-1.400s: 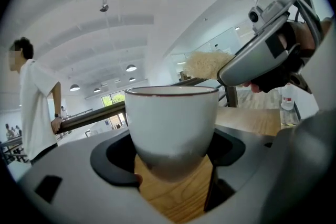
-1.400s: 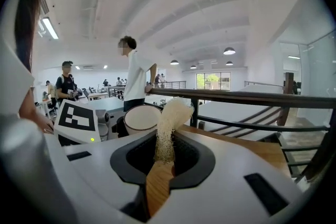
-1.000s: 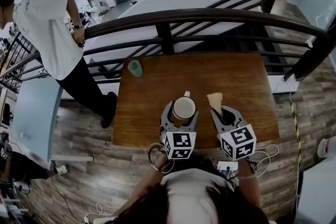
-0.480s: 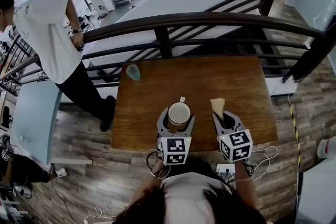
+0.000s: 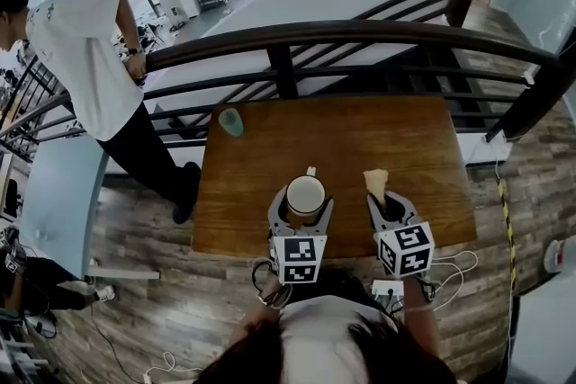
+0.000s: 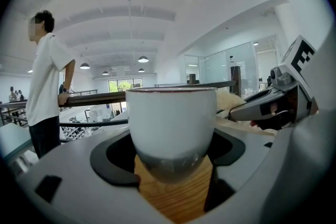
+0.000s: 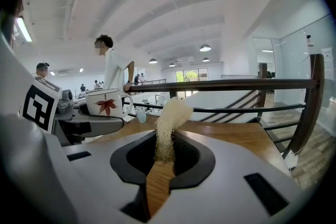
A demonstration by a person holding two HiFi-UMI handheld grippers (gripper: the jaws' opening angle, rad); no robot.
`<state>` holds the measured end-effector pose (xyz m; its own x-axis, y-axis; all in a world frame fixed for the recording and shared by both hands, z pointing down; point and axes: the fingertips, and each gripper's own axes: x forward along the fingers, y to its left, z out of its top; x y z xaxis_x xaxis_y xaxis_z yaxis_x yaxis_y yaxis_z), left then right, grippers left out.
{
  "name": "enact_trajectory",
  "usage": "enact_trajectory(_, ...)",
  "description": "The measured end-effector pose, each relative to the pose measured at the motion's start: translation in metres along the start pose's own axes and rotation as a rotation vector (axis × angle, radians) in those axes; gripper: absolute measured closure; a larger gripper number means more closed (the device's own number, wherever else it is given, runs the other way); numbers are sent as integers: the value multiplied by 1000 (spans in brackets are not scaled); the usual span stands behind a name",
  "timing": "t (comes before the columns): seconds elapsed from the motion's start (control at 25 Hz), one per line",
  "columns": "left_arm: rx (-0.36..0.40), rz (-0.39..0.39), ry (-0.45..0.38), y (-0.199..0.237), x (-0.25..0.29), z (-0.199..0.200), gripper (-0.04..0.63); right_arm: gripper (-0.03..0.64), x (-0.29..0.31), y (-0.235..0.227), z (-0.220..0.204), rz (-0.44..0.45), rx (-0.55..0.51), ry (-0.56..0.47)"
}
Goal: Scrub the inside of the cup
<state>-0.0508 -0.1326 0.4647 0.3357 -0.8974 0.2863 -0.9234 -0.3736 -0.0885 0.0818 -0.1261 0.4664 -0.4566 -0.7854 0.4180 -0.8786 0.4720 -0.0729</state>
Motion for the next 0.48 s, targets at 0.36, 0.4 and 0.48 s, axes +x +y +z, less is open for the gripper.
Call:
enact_trajectory(0.36,-10,-1,-4,2,0,3,207,548,1,3,-2,2,-1,2)
enact_trajectory(0.4,-13,-1,-5,1,1,3,207,548,0,2,-2,2,-1,1)
enact_trajectory(0.48,-18,-2,-5,-1,2,5,207,548,0,0,-2,2,0,0)
